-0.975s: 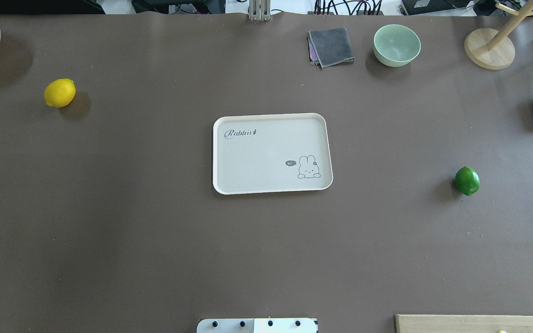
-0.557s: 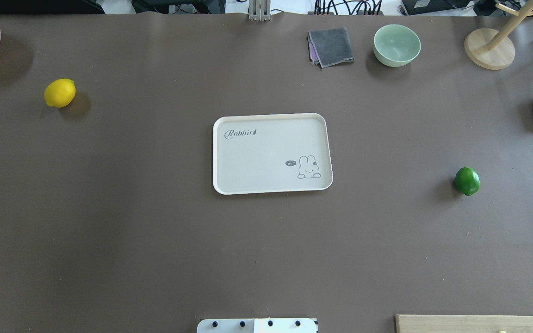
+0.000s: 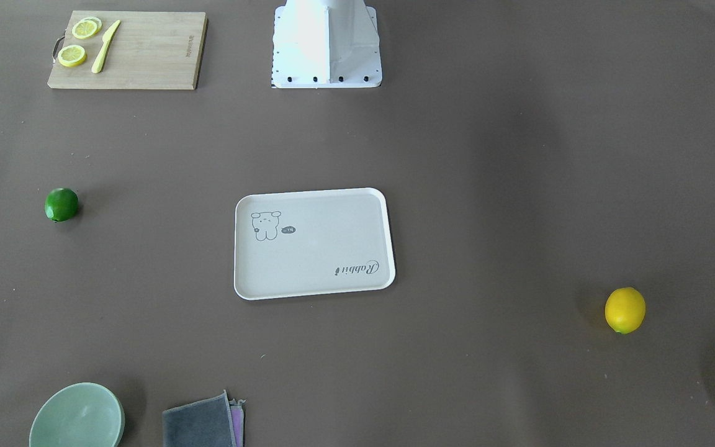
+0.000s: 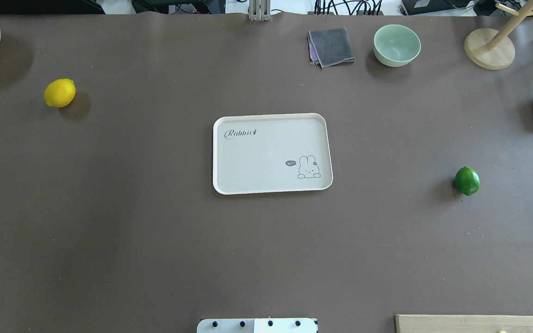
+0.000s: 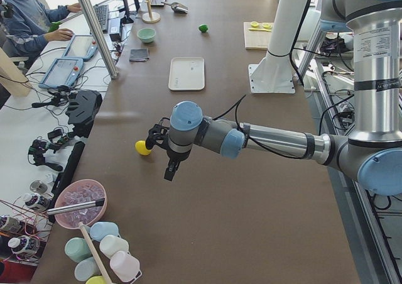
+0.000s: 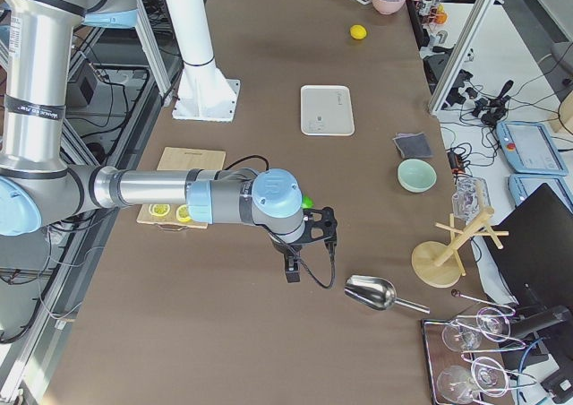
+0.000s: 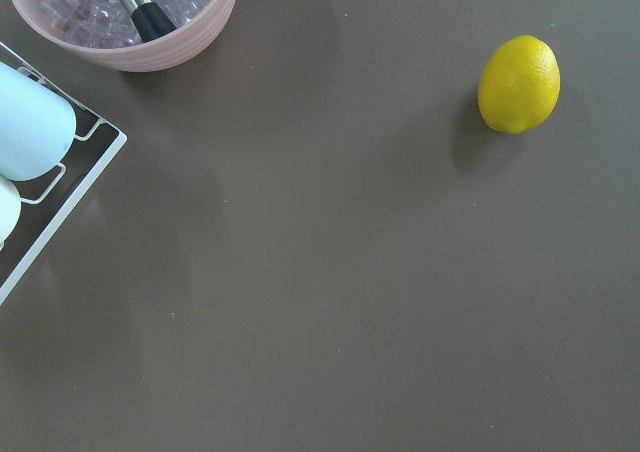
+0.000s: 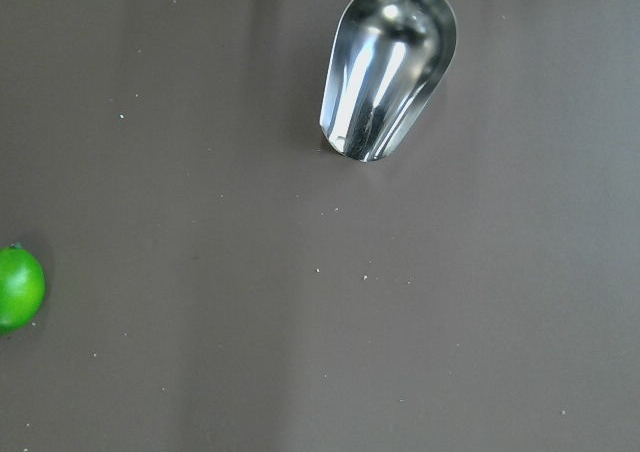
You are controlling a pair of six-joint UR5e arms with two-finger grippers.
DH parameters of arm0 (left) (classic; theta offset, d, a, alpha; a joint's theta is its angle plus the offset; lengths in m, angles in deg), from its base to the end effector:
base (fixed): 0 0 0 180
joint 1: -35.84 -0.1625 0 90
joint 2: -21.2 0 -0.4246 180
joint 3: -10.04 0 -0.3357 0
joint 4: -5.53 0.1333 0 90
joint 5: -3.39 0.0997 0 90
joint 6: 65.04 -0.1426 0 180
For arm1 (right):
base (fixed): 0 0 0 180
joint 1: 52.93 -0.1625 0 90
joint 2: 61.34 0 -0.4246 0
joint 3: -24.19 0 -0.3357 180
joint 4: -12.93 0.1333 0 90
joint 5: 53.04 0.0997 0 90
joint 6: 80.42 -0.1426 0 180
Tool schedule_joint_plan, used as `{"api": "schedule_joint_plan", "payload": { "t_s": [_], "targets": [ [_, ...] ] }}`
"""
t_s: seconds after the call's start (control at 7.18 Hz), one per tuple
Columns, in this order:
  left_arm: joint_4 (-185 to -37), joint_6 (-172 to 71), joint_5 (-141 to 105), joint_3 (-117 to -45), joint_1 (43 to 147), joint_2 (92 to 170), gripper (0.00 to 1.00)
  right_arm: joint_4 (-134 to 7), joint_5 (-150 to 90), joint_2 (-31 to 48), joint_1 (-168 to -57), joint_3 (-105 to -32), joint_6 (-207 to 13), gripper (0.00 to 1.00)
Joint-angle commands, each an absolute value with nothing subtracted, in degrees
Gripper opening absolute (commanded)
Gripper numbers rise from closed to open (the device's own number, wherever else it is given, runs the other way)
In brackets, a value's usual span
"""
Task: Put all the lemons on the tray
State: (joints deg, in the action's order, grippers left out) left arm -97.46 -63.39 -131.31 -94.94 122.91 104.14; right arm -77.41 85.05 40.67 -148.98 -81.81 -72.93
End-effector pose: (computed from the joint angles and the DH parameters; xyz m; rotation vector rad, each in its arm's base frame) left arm -0.0120 -0.4108 0.5967 0.3152 0.7847 0.1633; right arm 0.0641 -0.3473 0.6432 0.1584 -0.8262 -0.0504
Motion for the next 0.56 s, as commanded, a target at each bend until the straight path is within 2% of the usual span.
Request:
{"api": "schedule_joint_plan", "payload": {
  "t_s": [0.0,0.42],
  "targets": [
    [-97.22,-59.88,-131.17,-94.29,119.71,106.26,0.97,-76.55,86.00,40.26,-144.27,-82.15,-73.47,1.00],
    [-97.31,-51.00,-131.17,-90.35,114.17,113.80,0.97,-72.86,85.83,37.20,-134.88,-82.24,-87.65,0.99]
  ]
}}
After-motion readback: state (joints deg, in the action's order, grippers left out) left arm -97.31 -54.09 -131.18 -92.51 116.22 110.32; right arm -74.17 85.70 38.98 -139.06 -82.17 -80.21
